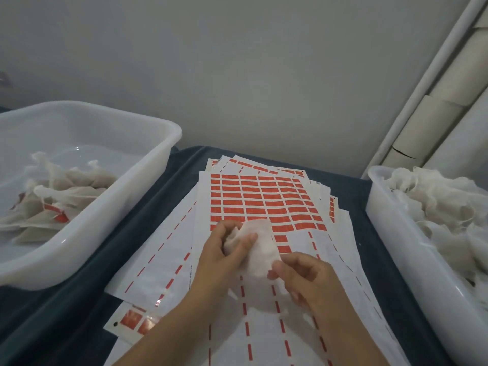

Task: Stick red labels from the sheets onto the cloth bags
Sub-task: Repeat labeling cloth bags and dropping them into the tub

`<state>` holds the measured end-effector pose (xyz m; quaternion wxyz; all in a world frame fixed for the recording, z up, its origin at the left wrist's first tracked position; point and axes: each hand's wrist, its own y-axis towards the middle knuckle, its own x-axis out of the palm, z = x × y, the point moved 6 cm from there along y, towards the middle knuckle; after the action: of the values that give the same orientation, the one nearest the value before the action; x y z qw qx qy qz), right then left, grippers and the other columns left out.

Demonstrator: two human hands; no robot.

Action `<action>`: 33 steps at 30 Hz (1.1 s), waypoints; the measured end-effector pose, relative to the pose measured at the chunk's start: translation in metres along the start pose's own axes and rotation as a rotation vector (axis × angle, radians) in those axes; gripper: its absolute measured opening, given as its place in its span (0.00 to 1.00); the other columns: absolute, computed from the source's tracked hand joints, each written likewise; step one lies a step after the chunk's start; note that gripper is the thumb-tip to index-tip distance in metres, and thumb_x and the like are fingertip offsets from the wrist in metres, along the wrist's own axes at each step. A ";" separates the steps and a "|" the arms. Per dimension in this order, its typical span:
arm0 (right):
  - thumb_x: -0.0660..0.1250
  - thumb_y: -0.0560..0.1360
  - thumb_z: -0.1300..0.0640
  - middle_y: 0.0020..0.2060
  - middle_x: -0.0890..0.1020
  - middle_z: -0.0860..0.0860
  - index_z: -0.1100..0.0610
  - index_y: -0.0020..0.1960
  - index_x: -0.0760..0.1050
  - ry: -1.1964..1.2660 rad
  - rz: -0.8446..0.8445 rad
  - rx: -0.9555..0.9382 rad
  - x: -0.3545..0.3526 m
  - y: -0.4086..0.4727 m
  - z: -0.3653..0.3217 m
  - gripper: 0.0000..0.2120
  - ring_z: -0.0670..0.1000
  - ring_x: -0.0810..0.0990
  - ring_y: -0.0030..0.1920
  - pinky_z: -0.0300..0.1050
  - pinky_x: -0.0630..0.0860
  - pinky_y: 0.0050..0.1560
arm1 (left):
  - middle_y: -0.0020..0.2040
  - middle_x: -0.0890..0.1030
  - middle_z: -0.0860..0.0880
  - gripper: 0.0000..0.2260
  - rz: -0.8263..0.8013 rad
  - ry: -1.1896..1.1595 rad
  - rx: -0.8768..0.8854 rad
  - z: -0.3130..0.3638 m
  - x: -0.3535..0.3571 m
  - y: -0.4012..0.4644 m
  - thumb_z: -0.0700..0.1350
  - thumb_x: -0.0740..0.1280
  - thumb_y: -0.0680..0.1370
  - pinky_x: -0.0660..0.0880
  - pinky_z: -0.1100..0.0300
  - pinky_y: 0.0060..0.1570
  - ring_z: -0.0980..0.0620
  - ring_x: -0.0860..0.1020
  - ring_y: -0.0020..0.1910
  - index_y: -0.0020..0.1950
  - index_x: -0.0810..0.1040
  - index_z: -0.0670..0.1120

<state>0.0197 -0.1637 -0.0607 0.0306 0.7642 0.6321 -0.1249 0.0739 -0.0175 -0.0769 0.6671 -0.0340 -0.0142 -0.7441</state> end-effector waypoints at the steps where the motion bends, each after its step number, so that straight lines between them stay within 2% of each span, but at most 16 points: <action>1: 0.66 0.62 0.43 0.30 0.82 0.42 0.51 0.40 0.79 -0.030 -0.003 -0.054 0.000 -0.002 -0.004 0.13 0.42 0.73 0.22 0.29 0.71 0.25 | 0.51 0.78 0.62 0.20 0.019 -0.027 0.001 0.000 -0.002 0.001 0.63 0.66 0.63 0.80 0.60 0.42 0.54 0.80 0.47 0.52 0.70 0.61; 5: 0.66 0.64 0.47 0.29 0.82 0.46 0.52 0.39 0.80 0.040 0.071 -0.121 -0.011 -0.003 -0.006 0.10 0.42 0.71 0.22 0.29 0.68 0.24 | 0.49 0.78 0.63 0.18 0.055 -0.067 -0.017 -0.003 -0.004 0.002 0.63 0.65 0.63 0.79 0.62 0.39 0.55 0.80 0.46 0.51 0.70 0.63; 9: 0.63 0.66 0.47 0.26 0.79 0.47 0.53 0.41 0.79 0.116 0.134 -0.133 -0.015 -0.003 -0.007 0.12 0.44 0.71 0.23 0.30 0.67 0.25 | 0.54 0.74 0.65 0.20 0.023 0.072 0.007 -0.002 0.001 0.001 0.67 0.64 0.64 0.76 0.66 0.42 0.57 0.76 0.50 0.54 0.68 0.66; 11: 0.62 0.66 0.47 0.25 0.77 0.47 0.52 0.41 0.79 0.097 0.178 -0.175 -0.016 -0.005 -0.008 0.11 0.43 0.72 0.23 0.28 0.68 0.25 | 0.59 0.66 0.72 0.22 -0.012 0.244 0.171 0.012 0.004 -0.003 0.71 0.62 0.65 0.72 0.72 0.48 0.65 0.71 0.57 0.57 0.63 0.71; 13: 0.63 0.67 0.47 0.26 0.79 0.45 0.51 0.39 0.79 0.058 0.186 -0.238 -0.014 -0.009 -0.013 0.10 0.43 0.75 0.26 0.27 0.70 0.27 | 0.65 0.60 0.73 0.22 -0.059 0.527 0.499 0.029 0.014 -0.012 0.71 0.56 0.68 0.62 0.74 0.61 0.70 0.61 0.64 0.61 0.62 0.70; 14: 0.63 0.67 0.47 0.28 0.80 0.44 0.49 0.40 0.79 0.027 0.182 -0.271 -0.012 -0.011 -0.015 0.09 0.42 0.77 0.28 0.26 0.71 0.29 | 0.67 0.63 0.70 0.20 -0.087 0.656 0.687 0.033 0.021 -0.019 0.68 0.55 0.72 0.60 0.65 0.68 0.67 0.60 0.67 0.63 0.63 0.67; 15: 0.63 0.67 0.48 0.31 0.82 0.40 0.47 0.40 0.79 -0.009 0.182 -0.299 -0.010 -0.012 -0.016 0.08 0.42 0.79 0.33 0.26 0.72 0.31 | 0.66 0.70 0.64 0.18 -0.085 0.754 0.863 0.035 0.027 -0.026 0.65 0.55 0.75 0.62 0.53 0.69 0.62 0.62 0.67 0.63 0.66 0.62; 16: 0.63 0.67 0.48 0.34 0.82 0.37 0.45 0.41 0.78 -0.047 0.190 -0.323 -0.009 -0.014 -0.017 0.07 0.40 0.80 0.37 0.26 0.73 0.34 | 0.61 0.76 0.58 0.16 -0.065 0.814 0.984 0.035 0.030 -0.032 0.61 0.57 0.76 0.62 0.42 0.66 0.58 0.66 0.65 0.62 0.70 0.58; 17: 0.63 0.67 0.48 0.35 0.82 0.34 0.44 0.42 0.77 -0.085 0.204 -0.348 -0.009 -0.014 -0.017 0.06 0.39 0.80 0.41 0.26 0.74 0.37 | 0.56 0.81 0.55 0.15 -0.036 0.828 1.040 0.036 0.029 -0.034 0.57 0.59 0.76 0.62 0.37 0.62 0.55 0.69 0.62 0.60 0.74 0.55; 19: 0.64 0.67 0.48 0.34 0.80 0.28 0.40 0.42 0.74 -0.181 0.249 -0.426 -0.008 -0.017 -0.021 0.05 0.34 0.78 0.45 0.23 0.72 0.41 | 0.49 0.83 0.52 0.13 0.000 0.782 1.037 0.036 0.024 -0.031 0.52 0.61 0.75 0.66 0.41 0.60 0.55 0.73 0.56 0.52 0.82 0.49; 21: 0.65 0.68 0.50 0.34 0.77 0.27 0.38 0.43 0.72 -0.294 0.298 -0.528 -0.007 -0.021 -0.027 0.07 0.30 0.76 0.48 0.20 0.69 0.43 | 0.46 0.84 0.52 0.15 0.021 0.773 1.038 0.037 0.020 -0.029 0.53 0.60 0.76 0.69 0.46 0.60 0.55 0.73 0.53 0.46 0.84 0.47; 23: 0.65 0.69 0.53 0.35 0.77 0.27 0.38 0.43 0.72 -0.327 0.339 -0.588 -0.010 -0.025 -0.031 0.09 0.31 0.77 0.48 0.19 0.69 0.42 | 0.47 0.83 0.52 0.14 0.013 0.774 1.057 0.038 0.019 -0.029 0.52 0.61 0.76 0.69 0.53 0.63 0.55 0.73 0.54 0.45 0.83 0.47; 26: 0.63 0.70 0.50 0.35 0.82 0.35 0.45 0.38 0.76 -0.124 0.435 -0.506 -0.028 -0.025 -0.027 0.04 0.41 0.80 0.39 0.29 0.75 0.34 | 0.50 0.82 0.51 0.13 0.048 0.768 1.046 0.041 0.016 -0.026 0.53 0.61 0.76 0.67 0.57 0.65 0.54 0.73 0.56 0.46 0.82 0.48; 28: 0.62 0.69 0.47 0.33 0.82 0.43 0.49 0.38 0.77 0.012 0.482 -0.419 -0.037 -0.024 -0.021 0.08 0.44 0.80 0.33 0.32 0.74 0.30 | 0.52 0.82 0.50 0.13 0.082 0.758 0.974 0.044 0.013 -0.021 0.52 0.61 0.74 0.66 0.55 0.62 0.53 0.71 0.57 0.46 0.83 0.49; 30: 0.62 0.69 0.46 0.30 0.81 0.47 0.49 0.38 0.78 0.090 0.465 -0.364 -0.035 -0.023 -0.019 0.09 0.45 0.77 0.28 0.32 0.74 0.28 | 0.53 0.81 0.50 0.13 0.093 0.749 0.915 0.044 0.013 -0.019 0.53 0.60 0.73 0.64 0.55 0.61 0.53 0.70 0.57 0.46 0.83 0.50; 33: 0.61 0.68 0.46 0.26 0.78 0.48 0.51 0.39 0.78 0.095 0.398 -0.356 -0.027 -0.022 -0.021 0.11 0.45 0.74 0.25 0.31 0.73 0.27 | 0.58 0.74 0.63 0.09 0.047 0.665 0.706 0.037 0.012 -0.018 0.57 0.60 0.72 0.60 0.66 0.62 0.64 0.66 0.60 0.48 0.78 0.59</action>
<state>-0.0029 -0.1810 -0.0315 0.1588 0.8608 0.4824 0.0328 0.0560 -0.0245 -0.0384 0.6229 0.4336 -0.0510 -0.6492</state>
